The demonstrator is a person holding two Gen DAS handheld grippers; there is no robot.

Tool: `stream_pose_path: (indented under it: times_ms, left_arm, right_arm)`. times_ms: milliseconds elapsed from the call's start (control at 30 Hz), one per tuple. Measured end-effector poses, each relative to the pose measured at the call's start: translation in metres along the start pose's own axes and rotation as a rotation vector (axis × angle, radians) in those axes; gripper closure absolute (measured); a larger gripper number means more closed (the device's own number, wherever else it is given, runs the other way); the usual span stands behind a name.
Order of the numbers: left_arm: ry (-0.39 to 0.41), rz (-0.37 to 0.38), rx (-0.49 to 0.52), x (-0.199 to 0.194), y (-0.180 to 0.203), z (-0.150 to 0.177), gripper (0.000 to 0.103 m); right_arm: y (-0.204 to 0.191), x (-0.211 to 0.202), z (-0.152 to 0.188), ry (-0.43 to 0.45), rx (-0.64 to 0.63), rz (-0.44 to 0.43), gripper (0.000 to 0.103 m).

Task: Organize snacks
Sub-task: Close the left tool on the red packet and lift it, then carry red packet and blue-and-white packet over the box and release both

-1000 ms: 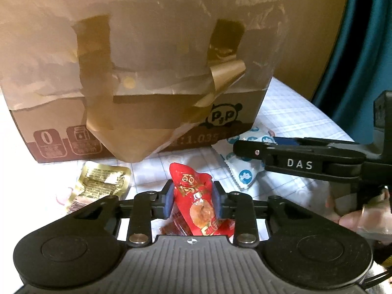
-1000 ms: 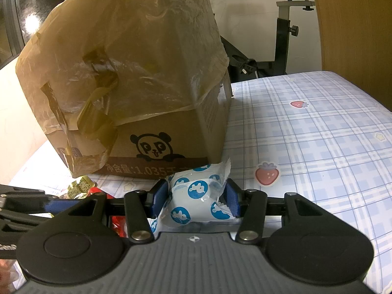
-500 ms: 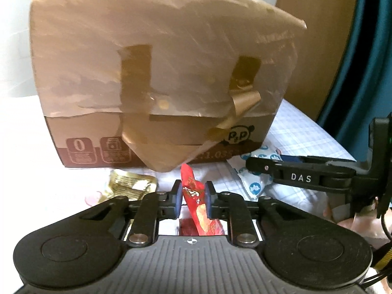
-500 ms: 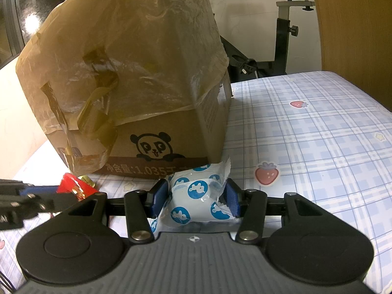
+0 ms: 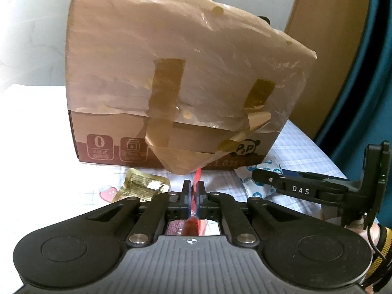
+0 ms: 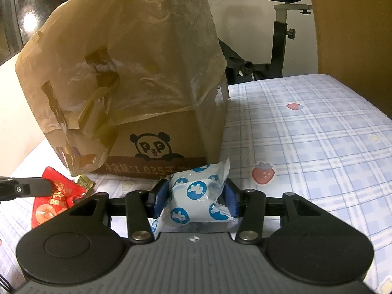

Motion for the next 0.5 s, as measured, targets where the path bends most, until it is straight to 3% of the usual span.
stream_pose_path:
  times_ms: [333,500]
  left_arm:
    - [0.043,0.008,-0.002,-0.019,-0.005,-0.002,0.100]
    - [0.088,0.005,-0.007,-0.041,-0.010,-0.004,0.100]
  right_arm:
    - [0.001,-0.007,0.000,0.008,0.003,0.025,0.056]
    - [0.007,-0.023,0.003,0.022,0.063,0.004,0.059]
Point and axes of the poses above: each gripper's, at about its wrist camera, not at the fingertips, and x roughly the way its jaws point, y to its right, z to its underside, the point moved 5 cm from there along x, roughly the way its jaws point, and after that the axes turned 12 degrees about -y, right-handed, at the moved point
